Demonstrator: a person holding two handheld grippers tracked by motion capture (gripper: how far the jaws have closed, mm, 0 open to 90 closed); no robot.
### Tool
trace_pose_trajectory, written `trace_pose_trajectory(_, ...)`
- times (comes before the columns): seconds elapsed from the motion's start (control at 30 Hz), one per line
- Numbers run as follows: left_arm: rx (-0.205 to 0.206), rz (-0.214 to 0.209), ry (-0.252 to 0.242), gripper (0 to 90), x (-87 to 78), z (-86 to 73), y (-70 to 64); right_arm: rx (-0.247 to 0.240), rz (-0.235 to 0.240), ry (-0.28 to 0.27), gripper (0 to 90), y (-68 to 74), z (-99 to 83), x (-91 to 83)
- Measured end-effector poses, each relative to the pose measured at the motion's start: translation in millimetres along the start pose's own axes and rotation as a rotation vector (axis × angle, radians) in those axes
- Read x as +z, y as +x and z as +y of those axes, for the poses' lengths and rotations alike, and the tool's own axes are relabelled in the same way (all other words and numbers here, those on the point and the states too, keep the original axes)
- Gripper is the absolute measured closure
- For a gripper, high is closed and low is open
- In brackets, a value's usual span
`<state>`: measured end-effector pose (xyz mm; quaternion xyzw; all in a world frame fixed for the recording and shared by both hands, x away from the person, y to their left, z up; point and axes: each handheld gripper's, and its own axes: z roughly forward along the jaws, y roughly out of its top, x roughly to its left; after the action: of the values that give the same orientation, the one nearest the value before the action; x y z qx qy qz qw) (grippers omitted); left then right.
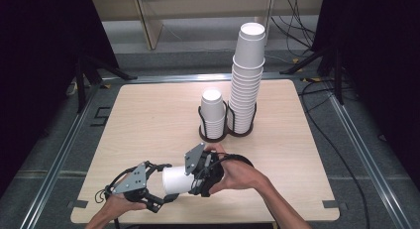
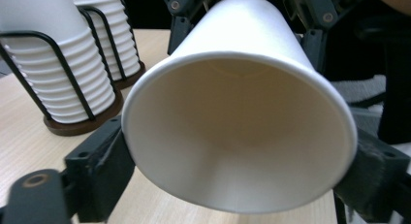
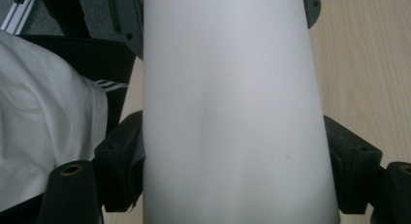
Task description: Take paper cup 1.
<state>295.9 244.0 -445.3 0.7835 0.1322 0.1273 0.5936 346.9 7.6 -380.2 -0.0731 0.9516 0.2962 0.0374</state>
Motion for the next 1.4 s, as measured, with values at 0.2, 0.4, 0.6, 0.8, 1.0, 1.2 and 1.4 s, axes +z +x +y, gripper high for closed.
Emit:
trace_pose_trajectory(0.2, -0.044, 0.046, -0.070, 9.9, -8.4, 0.9, 6.0, 0.044, 0.001, -0.065, 24.2, -5.6, -8.1, -7.3)
trace_pose_trajectory(0.4, -0.091, 0.063, -0.157, 14.5, -11.4, 1.5, 10.3, 0.137, -0.017, -0.177, 23.8, -15.1, -25.1, -21.7)
trace_pose_trajectory(0.6, -0.130, 0.080, -0.160, 14.4, -14.9, 2.3, 12.3, 0.194, -0.062, -0.329, 23.4, -20.0, -33.8, -26.9)
trace_pose_trajectory(0.8, -0.158, 0.085, -0.183, 14.2, -15.1, 2.1, 13.3, 0.193, -0.070, -0.423, 23.3, -19.2, -35.1, -24.4)
trace_pose_trajectory(1.0, -0.162, 0.093, -0.171, 14.3, -13.8, 2.2, 12.5, 0.191, -0.018, -0.428, 23.3, -14.7, -31.9, -10.7)
trace_pose_trajectory(1.2, -0.166, 0.099, -0.171, 1.0, -12.0, 2.8, 10.6, 0.157, 0.008, -0.430, 23.3, -12.2, -29.1, -3.0)
trace_pose_trajectory(1.4, -0.152, 0.088, -0.164, 0.0, -10.3, 3.7, 8.2, 0.164, 0.042, -0.435, 23.3, -10.2, -27.4, 6.2)
